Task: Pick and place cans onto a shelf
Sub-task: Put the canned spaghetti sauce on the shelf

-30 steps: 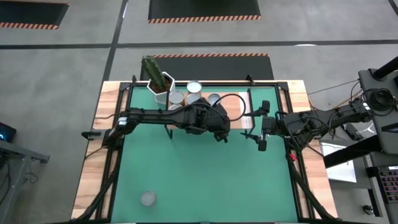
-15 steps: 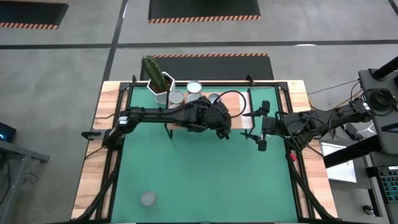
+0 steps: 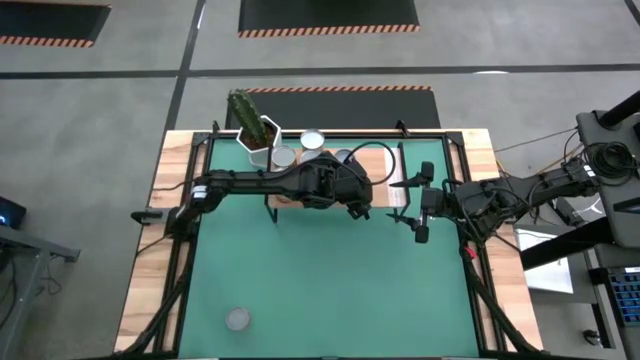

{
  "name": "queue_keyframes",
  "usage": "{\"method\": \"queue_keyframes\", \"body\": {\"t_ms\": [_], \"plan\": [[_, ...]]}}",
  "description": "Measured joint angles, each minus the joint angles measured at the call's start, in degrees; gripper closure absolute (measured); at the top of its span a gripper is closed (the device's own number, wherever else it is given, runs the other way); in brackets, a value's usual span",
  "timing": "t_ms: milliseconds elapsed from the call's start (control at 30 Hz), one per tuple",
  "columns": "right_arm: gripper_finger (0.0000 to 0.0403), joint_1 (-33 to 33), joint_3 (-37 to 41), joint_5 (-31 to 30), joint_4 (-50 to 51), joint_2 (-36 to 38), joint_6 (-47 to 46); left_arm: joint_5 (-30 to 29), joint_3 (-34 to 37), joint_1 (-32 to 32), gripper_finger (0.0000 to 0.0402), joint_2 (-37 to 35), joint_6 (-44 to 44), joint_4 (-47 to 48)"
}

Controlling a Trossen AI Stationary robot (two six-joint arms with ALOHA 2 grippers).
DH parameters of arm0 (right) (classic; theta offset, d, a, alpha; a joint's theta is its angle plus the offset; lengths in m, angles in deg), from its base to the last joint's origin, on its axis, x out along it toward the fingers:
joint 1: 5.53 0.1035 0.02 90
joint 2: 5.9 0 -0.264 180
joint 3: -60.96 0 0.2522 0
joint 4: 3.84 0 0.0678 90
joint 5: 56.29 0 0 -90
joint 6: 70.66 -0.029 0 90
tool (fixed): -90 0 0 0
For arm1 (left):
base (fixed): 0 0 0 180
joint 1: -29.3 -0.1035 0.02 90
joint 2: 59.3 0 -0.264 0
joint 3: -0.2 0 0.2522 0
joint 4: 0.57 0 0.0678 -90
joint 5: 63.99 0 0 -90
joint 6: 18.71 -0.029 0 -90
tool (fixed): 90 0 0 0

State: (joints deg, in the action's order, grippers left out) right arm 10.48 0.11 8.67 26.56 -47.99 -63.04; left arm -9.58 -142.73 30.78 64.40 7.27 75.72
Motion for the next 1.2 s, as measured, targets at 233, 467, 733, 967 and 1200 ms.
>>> {"method": "queue_keyframes", "body": {"t_ms": [233,467,733,967,1200], "plan": [[0.0071,0.0,0.0,0.0,0.0,0.0,0.0,0.0,0.0,0.0,0.0042,0.0,-0.5,0.0],[0.0071,0.0,0.0,0.0,0.2,0.0,-0.1,0.1,-2.0,1.5,0.0027,-0.1,-4.7,1.6],[0.0073,0.0,0.2,0.0,0.3,-0.1,-0.7,-2.0,-4.9,8.3,0.0027,-2.2,-11.2,5.8],[0.0076,0.0,0.3,0.0,0.2,-1.8,-1.7,-21.3,-4.7,15.5,0.0032,-3.7,-8.1,21.0],[0.0076,-0.1,-2.3,0.0,-2.7,-7.1,-1.0,-25.4,3.1,21.5,0.0039,-8.9,-7.7,25.2]]}}
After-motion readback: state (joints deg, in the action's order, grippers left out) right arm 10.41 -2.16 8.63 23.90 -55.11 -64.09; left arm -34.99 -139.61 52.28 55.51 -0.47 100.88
